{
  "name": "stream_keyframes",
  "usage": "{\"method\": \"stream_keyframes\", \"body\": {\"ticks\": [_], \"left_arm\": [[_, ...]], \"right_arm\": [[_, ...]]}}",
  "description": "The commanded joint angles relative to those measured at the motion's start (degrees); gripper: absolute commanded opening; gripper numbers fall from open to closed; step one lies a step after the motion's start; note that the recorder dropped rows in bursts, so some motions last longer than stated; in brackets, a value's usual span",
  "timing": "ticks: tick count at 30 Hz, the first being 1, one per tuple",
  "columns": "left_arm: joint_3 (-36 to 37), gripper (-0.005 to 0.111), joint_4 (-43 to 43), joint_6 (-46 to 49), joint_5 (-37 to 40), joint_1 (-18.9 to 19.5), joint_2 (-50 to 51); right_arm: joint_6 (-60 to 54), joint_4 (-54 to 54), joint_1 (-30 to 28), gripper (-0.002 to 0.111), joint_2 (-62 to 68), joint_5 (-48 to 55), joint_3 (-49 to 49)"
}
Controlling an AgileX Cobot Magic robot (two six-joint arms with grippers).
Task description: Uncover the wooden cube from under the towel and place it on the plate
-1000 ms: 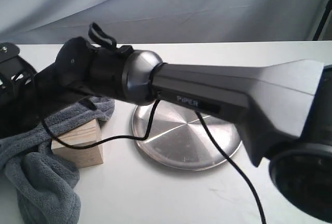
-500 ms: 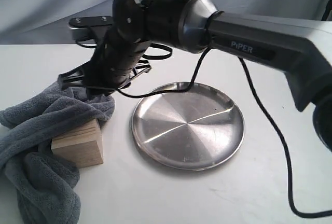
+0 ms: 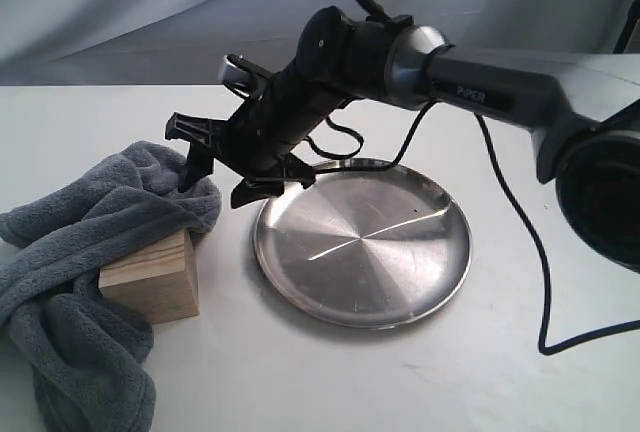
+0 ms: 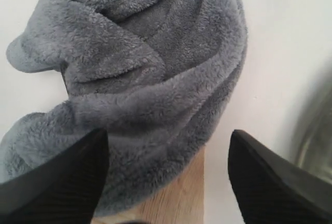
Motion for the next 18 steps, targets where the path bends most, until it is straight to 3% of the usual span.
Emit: {"method": "stream_keyframes", "body": {"ticks": [1, 15, 18], "left_arm": [[0.29, 0.0, -0.26, -0.14, -0.33, 0.08, -0.2], [0.29, 0.0, -0.26, -0.14, -0.33, 0.08, -0.2], [0.29, 0.0, -0.26, -0.14, -0.33, 0.08, -0.2]], "right_arm": [[-1.62, 5.82, -0.1, 0.063, 2.24, -2.83, -0.4], [-1.62, 9.76, -0.1, 0.063, 4.39, -4.44, -0.4], [-2.7, 16.43, -0.1, 0.063, 7.24, -5.3, -0.4]]}}
